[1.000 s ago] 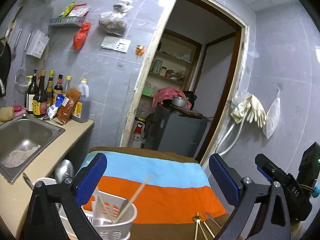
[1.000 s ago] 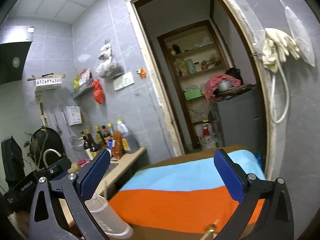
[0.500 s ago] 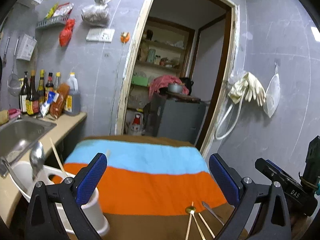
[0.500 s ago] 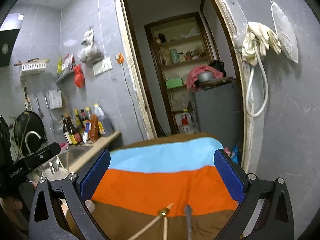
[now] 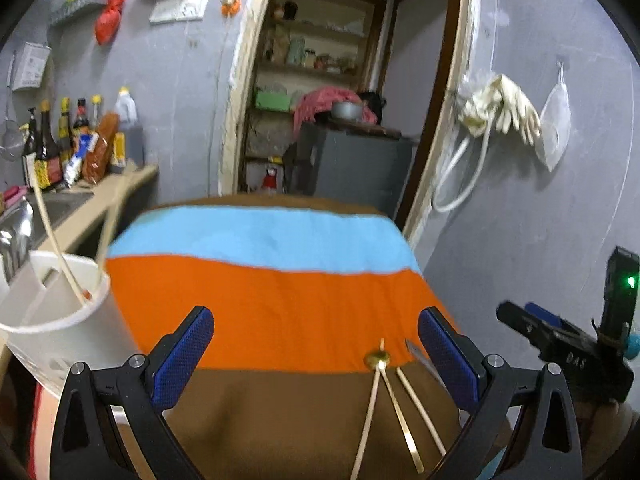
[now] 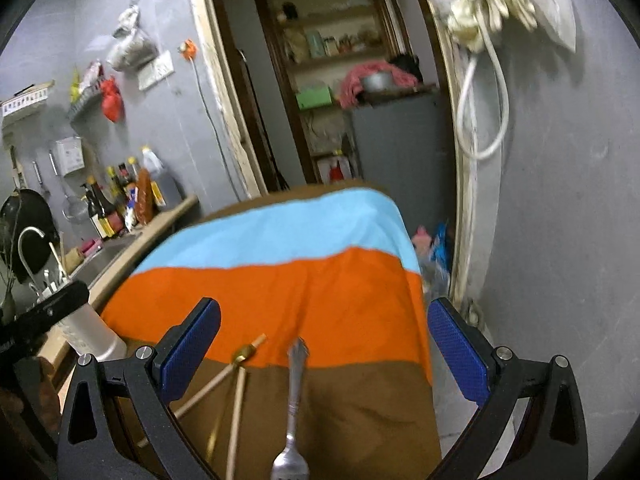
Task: Organize utensils
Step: 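Move both tools back down to the remaining utensils on the cloth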
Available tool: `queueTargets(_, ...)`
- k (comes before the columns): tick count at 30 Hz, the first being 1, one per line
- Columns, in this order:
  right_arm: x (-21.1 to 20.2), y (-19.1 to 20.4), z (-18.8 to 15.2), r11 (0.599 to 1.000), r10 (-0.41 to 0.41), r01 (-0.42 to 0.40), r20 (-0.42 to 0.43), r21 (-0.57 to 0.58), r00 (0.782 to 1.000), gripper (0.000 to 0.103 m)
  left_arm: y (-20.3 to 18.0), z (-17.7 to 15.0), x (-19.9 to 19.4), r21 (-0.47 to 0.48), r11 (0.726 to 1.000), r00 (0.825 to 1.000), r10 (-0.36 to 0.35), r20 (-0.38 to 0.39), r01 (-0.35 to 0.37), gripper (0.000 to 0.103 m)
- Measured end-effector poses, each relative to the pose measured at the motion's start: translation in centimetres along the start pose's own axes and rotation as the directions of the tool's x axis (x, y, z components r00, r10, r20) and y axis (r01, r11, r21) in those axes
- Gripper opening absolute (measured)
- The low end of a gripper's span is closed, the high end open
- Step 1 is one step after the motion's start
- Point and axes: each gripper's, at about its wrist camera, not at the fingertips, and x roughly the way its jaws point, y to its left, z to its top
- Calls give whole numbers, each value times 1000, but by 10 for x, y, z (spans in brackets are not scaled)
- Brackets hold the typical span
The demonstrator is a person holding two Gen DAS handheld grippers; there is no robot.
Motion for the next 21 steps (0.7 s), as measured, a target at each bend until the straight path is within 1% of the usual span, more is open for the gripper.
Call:
queueTargets(5,20,-8,-13,999,38,-37,-66,6,997,101,-9,-16,22,22,1000,995,-12,-96,15,102)
queueTargets(6,24,-9,-16,999,50,-50,-79,4,996,100,-9,-18,25,20,1000,994,-16,-108,19,102)
queueTargets(7,28,-9,-19,998,60,-61,-91,0,994,97,-10,-21,29,17,1000,992,-24,-126,26,102)
queueTargets(9,36,-7,-24,997,77,-79,-122,-13,989,91,-11,-25,36,9,999,987,-37,-154,39,96)
queueTargets(10,41,-6,-27,996,81,-85,-141,-21,987,85,-11,-29,42,3,999,981,-47,-188,49,90)
queueTargets(11,44,-5,-29,995,86,-91,-156,-28,984,81,-11,-32,47,-2,998,976,-55,-211,56,82)
queueTargets(12,48,-4,-31,994,96,-103,-172,-33,981,79,-11,-35,51,-7,998,971,-63,-232,63,78)
queueTargets(13,53,-2,-35,992,115,-124,-195,-38,974,76,-11,-38,56,-10,997,964,-71,-257,71,71)
queueTargets(14,56,-1,-37,990,121,-132,-207,-43,971,69,-11,-40,59,-11,997,960,-76,-270,76,66)
queueTargets(16,61,1,-40,988,130,-147,-233,-55,964,62,-12,-45,64,-14,996,949,-87,-305,87,61)
queueTargets(17,65,2,-43,986,134,-154,-252,-62,958,60,-13,-49,68,-16,995,940,-94,-328,94,56)
queueTargets(18,68,4,-46,985,137,-160,-267,-66,954,59,-13,-51,71,-20,995,934,-97,-343,97,54)
queueTargets(20,72,2,-50,983,149,-174,-285,-64,947,53,-14,-56,76,-31,994,921,-110,-373,106,47)
queueTargets(21,74,2,-52,982,153,-179,-294,-63,944,53,-15,-56,77,-28,994,920,-108,-377,105,46)
